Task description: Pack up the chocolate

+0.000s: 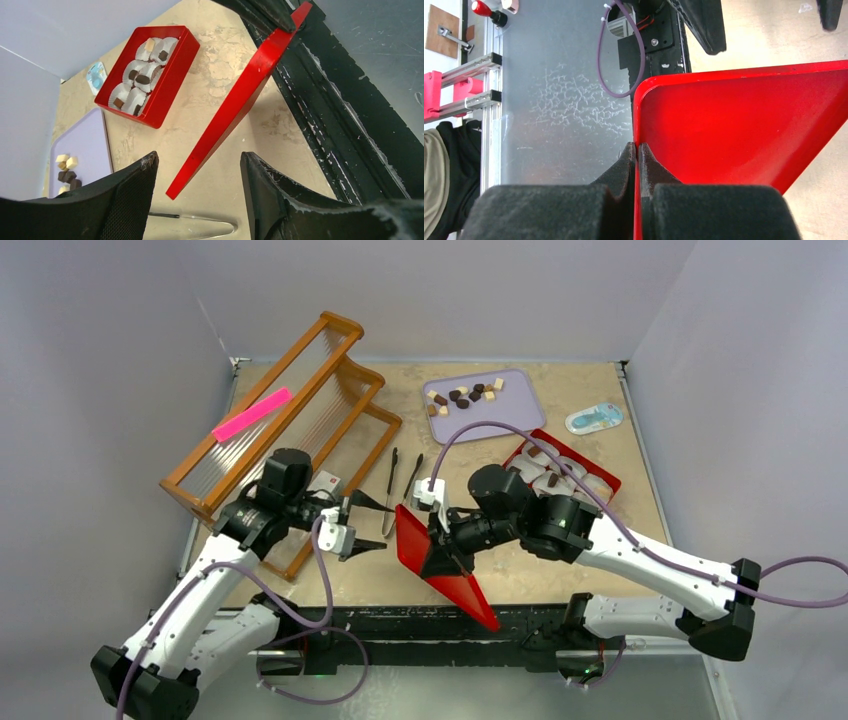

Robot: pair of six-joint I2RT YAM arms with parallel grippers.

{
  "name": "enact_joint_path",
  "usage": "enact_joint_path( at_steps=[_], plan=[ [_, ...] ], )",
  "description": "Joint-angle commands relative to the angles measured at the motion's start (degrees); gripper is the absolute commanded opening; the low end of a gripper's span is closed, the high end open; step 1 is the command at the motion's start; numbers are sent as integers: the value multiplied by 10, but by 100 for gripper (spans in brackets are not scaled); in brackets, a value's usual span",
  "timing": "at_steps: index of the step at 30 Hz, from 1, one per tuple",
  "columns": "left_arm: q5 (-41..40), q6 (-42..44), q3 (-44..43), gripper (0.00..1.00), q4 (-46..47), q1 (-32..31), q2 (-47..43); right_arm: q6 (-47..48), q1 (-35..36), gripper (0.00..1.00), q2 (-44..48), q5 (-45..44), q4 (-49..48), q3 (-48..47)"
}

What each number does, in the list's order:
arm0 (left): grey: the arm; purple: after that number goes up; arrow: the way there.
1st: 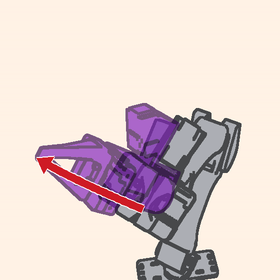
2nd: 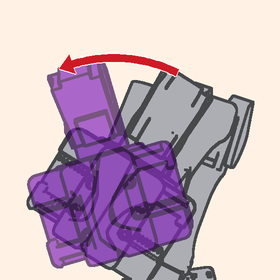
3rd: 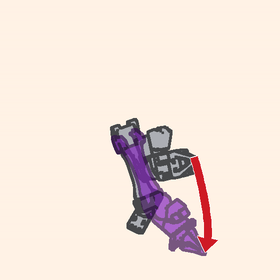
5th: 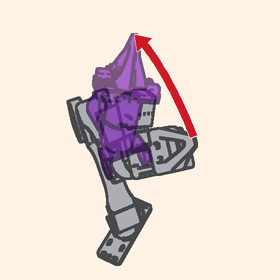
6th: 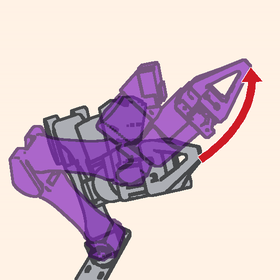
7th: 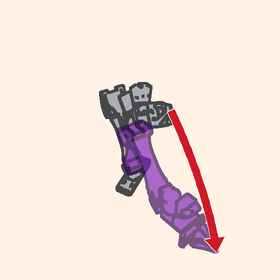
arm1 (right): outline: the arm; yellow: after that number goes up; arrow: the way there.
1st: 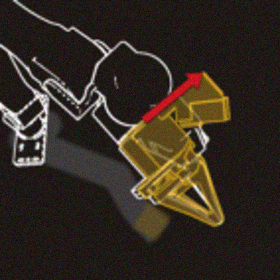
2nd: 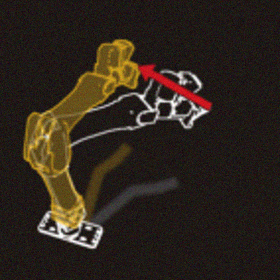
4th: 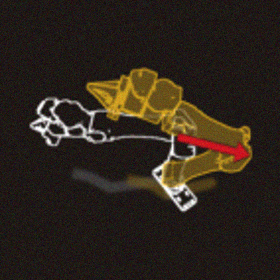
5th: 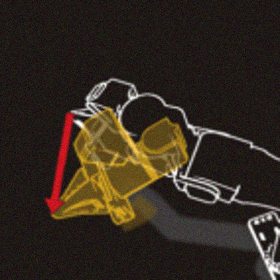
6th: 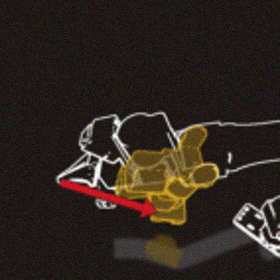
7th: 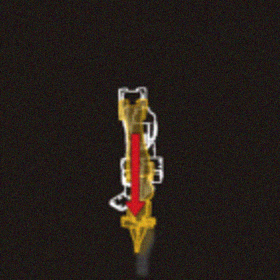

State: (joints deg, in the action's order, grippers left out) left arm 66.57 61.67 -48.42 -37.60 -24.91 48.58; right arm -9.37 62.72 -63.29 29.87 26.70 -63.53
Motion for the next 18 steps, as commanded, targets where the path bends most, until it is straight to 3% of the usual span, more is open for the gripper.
enact_joint_path(
  at_steps=[1, 18],
  plan=[
    [44, 45, -14, 60, 9, -7, 20, 6, 0, 0, 10, 22, -27, -43],
    [96, 41, -17, 45, 48, -13, 89, 14, 0, 0, 3, 43, -33, -47]
  ],
)
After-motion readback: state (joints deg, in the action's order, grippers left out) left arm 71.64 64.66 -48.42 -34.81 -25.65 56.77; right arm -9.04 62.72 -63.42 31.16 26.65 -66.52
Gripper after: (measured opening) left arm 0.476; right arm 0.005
